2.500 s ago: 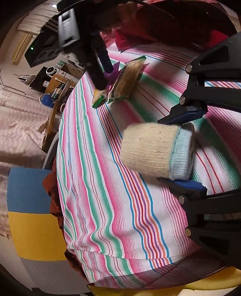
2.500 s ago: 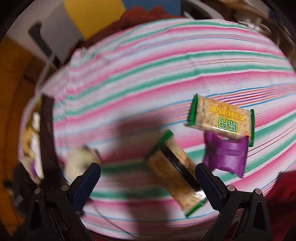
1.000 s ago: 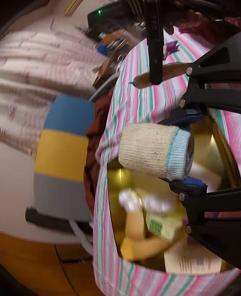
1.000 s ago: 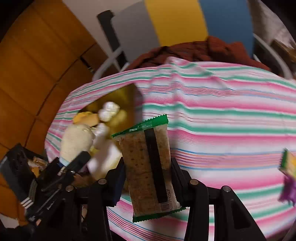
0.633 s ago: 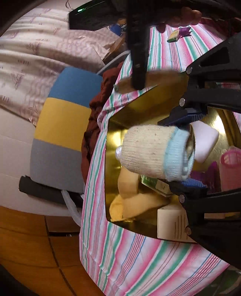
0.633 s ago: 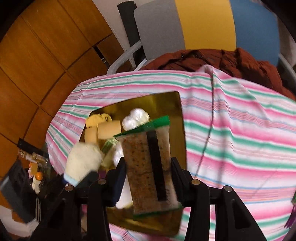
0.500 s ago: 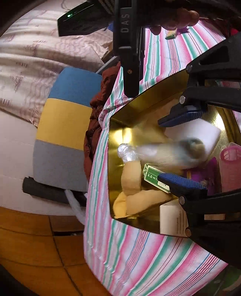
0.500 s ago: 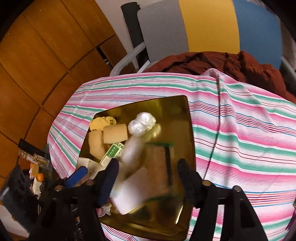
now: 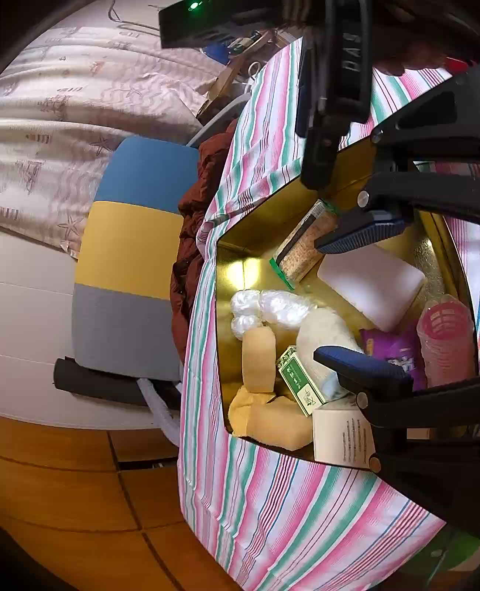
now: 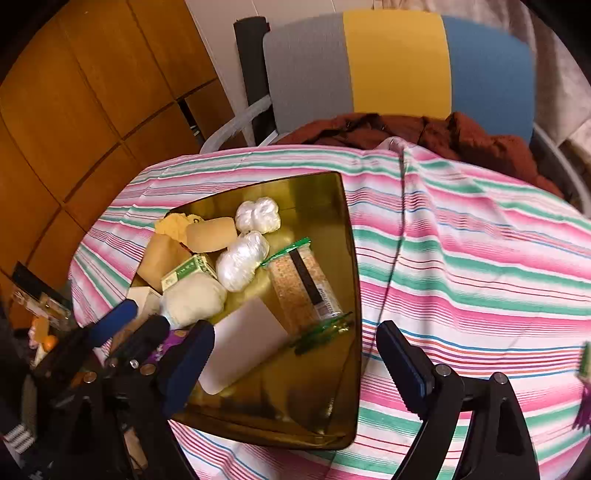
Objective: Organize objects
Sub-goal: 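Lower knit roll into gold tray with left tool while right tool drops cracker packet in, then move both tools away from the tray toward the remaining packets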
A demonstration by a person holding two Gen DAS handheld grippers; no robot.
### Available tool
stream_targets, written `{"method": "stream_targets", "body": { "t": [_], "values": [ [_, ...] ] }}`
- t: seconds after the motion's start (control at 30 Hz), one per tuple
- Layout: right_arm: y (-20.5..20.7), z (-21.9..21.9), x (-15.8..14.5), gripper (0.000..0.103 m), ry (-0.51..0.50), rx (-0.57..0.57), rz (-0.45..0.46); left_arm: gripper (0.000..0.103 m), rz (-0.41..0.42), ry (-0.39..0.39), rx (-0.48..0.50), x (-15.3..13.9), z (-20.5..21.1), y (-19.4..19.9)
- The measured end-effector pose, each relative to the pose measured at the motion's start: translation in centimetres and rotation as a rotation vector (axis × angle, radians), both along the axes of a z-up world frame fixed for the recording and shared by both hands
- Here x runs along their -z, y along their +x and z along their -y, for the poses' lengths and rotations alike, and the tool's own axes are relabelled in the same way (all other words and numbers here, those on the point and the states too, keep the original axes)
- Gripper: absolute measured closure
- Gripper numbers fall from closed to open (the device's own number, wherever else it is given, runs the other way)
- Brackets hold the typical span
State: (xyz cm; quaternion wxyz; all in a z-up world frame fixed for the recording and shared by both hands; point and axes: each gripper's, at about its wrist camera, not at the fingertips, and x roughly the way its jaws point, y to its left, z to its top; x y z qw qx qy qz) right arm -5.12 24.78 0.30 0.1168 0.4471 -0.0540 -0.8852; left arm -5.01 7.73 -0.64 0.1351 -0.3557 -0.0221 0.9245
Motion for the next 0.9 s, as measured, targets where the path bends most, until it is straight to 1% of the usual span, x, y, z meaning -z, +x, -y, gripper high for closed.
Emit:
{"method": "stream_targets", "body": {
  "t": [0.07, 0.23, 0.43, 0.6, 0.7, 0.9],
  "values": [
    [0.6, 0.0, 0.0, 0.005, 0.024, 0.009, -0.019, 0.051, -0.007, -0.018, -0.008, 0.0, 0.0, 0.3],
    [1.8, -0.7, 0.3, 0.002, 0.041, 0.03, -0.031, 0.05, -0.005, -0.027, -0.008, 0.0, -0.1, 0.6],
    [3.0, -1.9, 0.7, 0.001, 0.061, 0.058, -0.032, 0.05, -0.007, -0.041, 0.014, 0.0, -0.6, 1.2],
    [4.2, -2.2, 0.4, 0.001, 0.099, 0.076, -0.068, 0.05, -0.008, -0.047, 0.026, 0.2, -1.1, 1.6],
    [4.5, -2.2, 0.1, 0.001, 0.133, 0.087, -0.09, 0.05, -0.017, -0.051, 0.026, 0.0, -1.2, 2.0],
    [5.0, -3.2, -0.1, 0.0, 0.16, 0.112, -0.097, 0.05, -0.042, -0.071, 0.049, -0.3, -1.8, 2.6]
  ]
}}
